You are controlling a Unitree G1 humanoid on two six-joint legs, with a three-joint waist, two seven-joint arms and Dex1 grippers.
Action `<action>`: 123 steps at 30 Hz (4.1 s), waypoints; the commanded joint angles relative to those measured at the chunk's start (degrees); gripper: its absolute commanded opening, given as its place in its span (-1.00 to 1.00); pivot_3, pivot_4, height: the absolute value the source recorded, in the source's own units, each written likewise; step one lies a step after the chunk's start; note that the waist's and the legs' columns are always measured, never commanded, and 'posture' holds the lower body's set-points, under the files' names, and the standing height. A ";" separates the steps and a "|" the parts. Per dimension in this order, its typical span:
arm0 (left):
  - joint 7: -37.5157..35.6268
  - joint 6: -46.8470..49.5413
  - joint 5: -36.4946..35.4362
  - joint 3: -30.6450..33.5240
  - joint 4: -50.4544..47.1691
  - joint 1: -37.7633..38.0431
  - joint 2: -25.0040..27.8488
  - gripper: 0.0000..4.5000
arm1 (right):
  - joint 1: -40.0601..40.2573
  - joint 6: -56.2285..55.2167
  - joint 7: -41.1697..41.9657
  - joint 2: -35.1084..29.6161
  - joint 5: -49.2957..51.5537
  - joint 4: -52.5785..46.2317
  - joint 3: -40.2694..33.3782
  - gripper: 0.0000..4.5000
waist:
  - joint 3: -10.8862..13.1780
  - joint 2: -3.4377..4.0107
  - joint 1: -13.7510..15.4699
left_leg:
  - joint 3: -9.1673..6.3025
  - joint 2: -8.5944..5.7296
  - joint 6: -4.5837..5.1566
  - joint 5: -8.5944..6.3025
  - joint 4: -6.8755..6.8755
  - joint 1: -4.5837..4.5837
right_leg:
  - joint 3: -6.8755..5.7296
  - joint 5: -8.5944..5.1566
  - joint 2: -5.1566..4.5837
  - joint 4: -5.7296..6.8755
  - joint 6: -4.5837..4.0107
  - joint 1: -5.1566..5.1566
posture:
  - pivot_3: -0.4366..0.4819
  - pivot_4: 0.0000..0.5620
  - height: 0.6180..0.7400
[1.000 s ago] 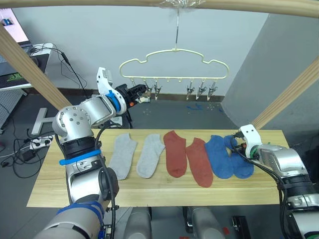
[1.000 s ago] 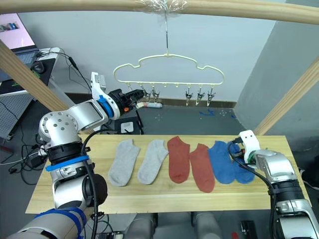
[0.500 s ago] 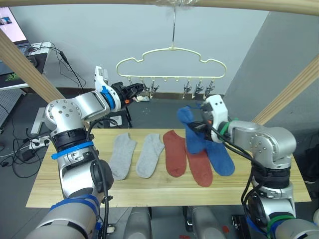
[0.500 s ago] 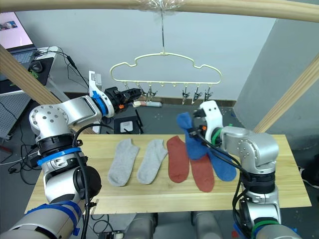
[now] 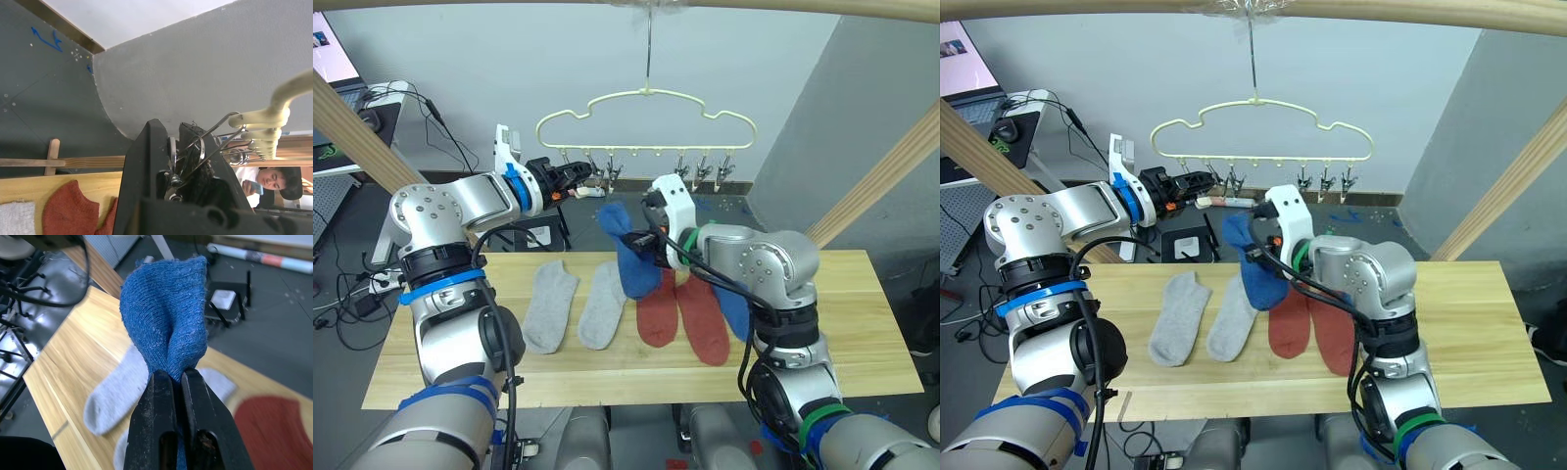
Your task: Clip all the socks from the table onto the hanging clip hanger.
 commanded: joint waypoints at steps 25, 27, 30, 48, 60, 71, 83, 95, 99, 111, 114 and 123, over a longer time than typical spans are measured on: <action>1.05 -0.92 -0.46 1.24 -1.42 0.22 0.24 -0.88 | -5.41 -6.93 1.78 2.34 0.52 7.53 2.10 -0.99 | 0.00 0.00 0.02 | 0.01 0.01 0.00 0.00 -0.05 -0.01 | 0.01 0.00 -0.01 -0.04 0.00 -0.04 | 0.09 0.08 1.00; 1.10 -0.85 -0.54 1.24 -1.57 0.34 0.19 -0.88 | -5.92 -7.28 1.89 2.20 0.51 7.99 1.99 -0.99 | 0.00 0.00 0.02 | 0.01 0.01 0.00 0.00 -0.07 -0.01 | 0.01 0.00 0.00 -0.04 0.00 -0.05 | 0.09 0.08 1.00; 1.14 -0.80 -0.69 1.31 -1.75 0.52 0.13 -0.88 | -6.94 -8.14 2.22 1.68 0.28 9.16 1.86 -0.99 | 0.00 0.00 0.02 | 0.02 0.01 0.00 0.00 -0.08 -0.01 | 0.01 0.00 0.00 -0.04 0.00 -0.07 | 0.09 0.07 1.00; 1.18 -0.70 -1.11 1.10 -2.86 1.46 -0.45 -0.88 | -11.25 -11.43 3.38 1.42 0.37 13.99 1.94 -0.99 | 0.00 0.00 0.08 | 0.03 0.01 0.00 0.00 -0.19 -0.02 | 0.02 0.00 -0.01 -0.11 0.00 -0.09 | 0.11 0.07 1.00; -0.22 -1.03 -1.70 1.29 -3.00 1.72 -0.70 -0.23 | -12.22 -11.56 3.49 2.12 0.44 14.44 2.04 -1.00 | 0.03 -0.02 0.33 | 0.03 0.02 -0.01 0.00 -0.24 -0.06 | 0.01 0.00 -0.01 -0.18 0.00 -0.12 | 0.11 0.08 1.00; -1.33 -1.02 -2.20 1.34 -4.15 2.11 -0.21 0.28 | -10.68 -10.80 3.20 1.79 0.28 12.48 3.00 -0.49 | 0.19 -0.04 0.53 | 0.04 0.00 -0.02 0.00 -0.34 -0.21 | -0.01 0.00 -0.05 -0.26 0.00 -0.25 | 0.11 0.07 1.00; -8.97 -9.79 2.04 -6.96 -15.28 9.45 2.34 0.28 | -6.62 -8.47 2.33 0.59 0.77 7.67 3.78 0.28 | 0.19 -0.04 0.50 | 0.06 0.01 -0.09 0.04 -0.54 -0.21 | 0.00 0.00 -0.07 -0.39 0.00 -0.29 | 0.11 0.04 1.00; -15.87 -34.35 17.77 -19.89 -29.55 24.77 7.37 0.28 | 5.21 -3.15 3.22 -7.03 2.70 -12.94 3.60 0.28 | 0.19 -0.04 0.84 | 0.10 0.00 -0.11 0.05 -0.81 -0.24 | 0.01 0.00 -0.14 -0.63 -0.01 -0.32 | 0.16 -0.02 1.00; -17.09 -40.30 20.56 -21.10 -33.77 28.93 7.14 0.28 | 10.17 -2.70 4.93 -11.92 5.35 -22.40 0.73 0.28 | 0.18 -0.05 1.02 | 0.12 -0.01 -0.10 0.05 -0.80 -0.24 | 0.03 0.00 -0.14 -0.62 -0.01 -0.31 | 0.19 -0.05 1.00; -16.64 -48.97 24.49 -21.66 -42.11 40.91 5.85 0.28 | 16.07 -4.01 11.00 -27.09 12.84 -33.16 -11.04 0.28 | 0.17 -0.06 1.93 | 0.11 -0.02 -0.10 0.06 -0.77 -0.22 | 0.01 0.00 -0.12 -0.59 -0.01 -0.28 | 0.24 -0.09 1.00; -15.70 -50.89 26.38 -23.52 -43.53 42.60 4.72 0.28 | 17.16 -4.84 13.57 -31.38 15.40 -33.97 -13.93 0.28 | 0.16 -0.09 2.39 | 0.10 -0.03 -0.10 0.06 -0.75 -0.21 | 0.00 0.00 -0.12 -0.61 -0.01 -0.23 | 0.24 -0.09 1.00; -13.55 -59.50 33.64 -29.38 -41.45 42.69 -0.05 0.28 | 18.31 -7.92 19.39 -41.33 22.65 -34.90 -19.45 0.28 | 0.15 -0.10 3.34 | 0.09 -0.06 -0.08 0.05 -0.50 -0.16 | 0.00 0.00 -0.11 -0.61 -0.01 -0.06 | 0.20 -0.11 1.00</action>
